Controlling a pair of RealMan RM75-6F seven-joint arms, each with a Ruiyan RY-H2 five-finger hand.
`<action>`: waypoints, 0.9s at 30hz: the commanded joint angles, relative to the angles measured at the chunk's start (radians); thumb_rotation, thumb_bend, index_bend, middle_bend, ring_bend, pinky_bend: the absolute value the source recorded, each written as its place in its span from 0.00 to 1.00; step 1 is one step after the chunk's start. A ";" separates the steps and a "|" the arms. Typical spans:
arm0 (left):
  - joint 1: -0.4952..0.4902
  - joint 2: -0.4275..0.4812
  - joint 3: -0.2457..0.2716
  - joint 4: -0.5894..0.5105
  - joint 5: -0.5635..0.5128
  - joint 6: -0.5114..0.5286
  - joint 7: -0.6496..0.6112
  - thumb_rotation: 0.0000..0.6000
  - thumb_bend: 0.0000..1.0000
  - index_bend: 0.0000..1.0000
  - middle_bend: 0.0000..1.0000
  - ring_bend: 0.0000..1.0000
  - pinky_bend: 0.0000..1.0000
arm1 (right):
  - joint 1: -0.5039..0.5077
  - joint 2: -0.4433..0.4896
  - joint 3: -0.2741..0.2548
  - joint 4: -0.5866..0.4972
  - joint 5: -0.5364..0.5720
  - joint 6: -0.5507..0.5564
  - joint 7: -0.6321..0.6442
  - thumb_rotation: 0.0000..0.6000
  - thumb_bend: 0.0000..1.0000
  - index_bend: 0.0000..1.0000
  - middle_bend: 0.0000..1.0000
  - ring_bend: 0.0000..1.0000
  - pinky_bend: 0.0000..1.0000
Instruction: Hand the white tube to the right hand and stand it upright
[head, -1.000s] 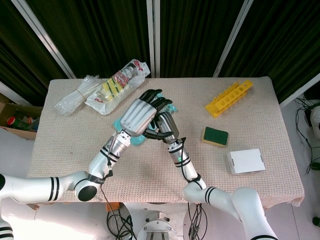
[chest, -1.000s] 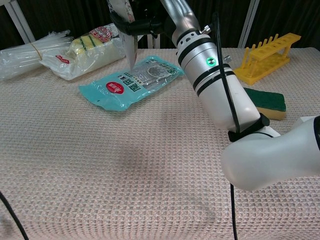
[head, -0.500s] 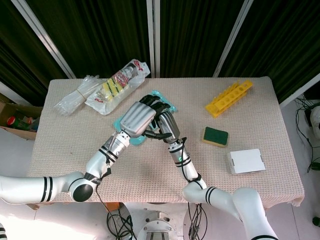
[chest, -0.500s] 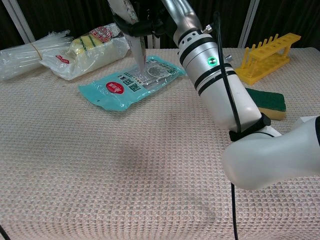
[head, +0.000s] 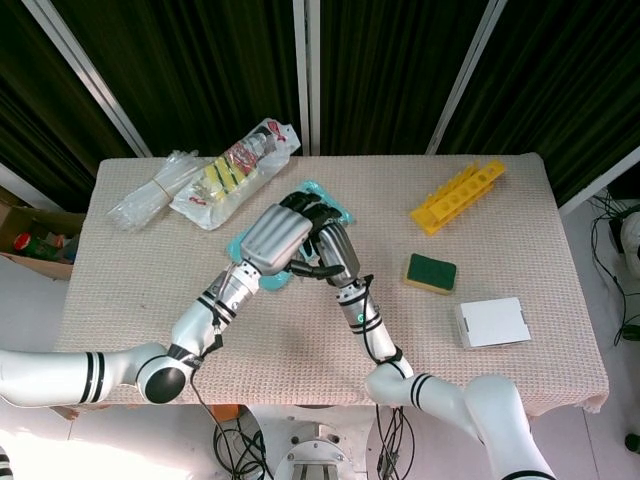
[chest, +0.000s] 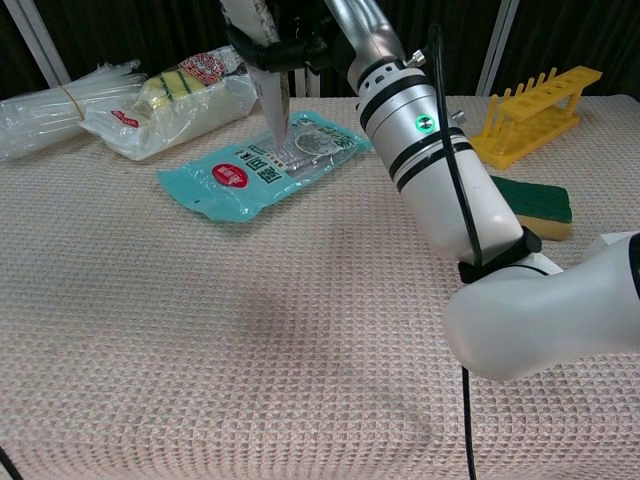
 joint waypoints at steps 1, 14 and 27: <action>0.043 -0.009 -0.030 0.007 0.101 0.110 -0.068 0.00 0.00 0.18 0.18 0.12 0.17 | -0.012 0.007 -0.008 0.003 -0.002 0.006 -0.002 1.00 0.52 1.00 0.86 0.78 0.89; 0.364 0.163 0.020 -0.002 0.151 0.362 -0.282 0.00 0.00 0.18 0.19 0.12 0.17 | -0.152 0.383 -0.126 -0.230 0.038 -0.218 -0.318 1.00 0.24 0.63 0.56 0.38 0.48; 0.564 0.173 0.138 0.114 0.264 0.427 -0.456 0.00 0.00 0.17 0.19 0.12 0.17 | -0.239 0.714 -0.128 -0.728 0.259 -0.336 -0.728 1.00 0.00 0.00 0.00 0.00 0.00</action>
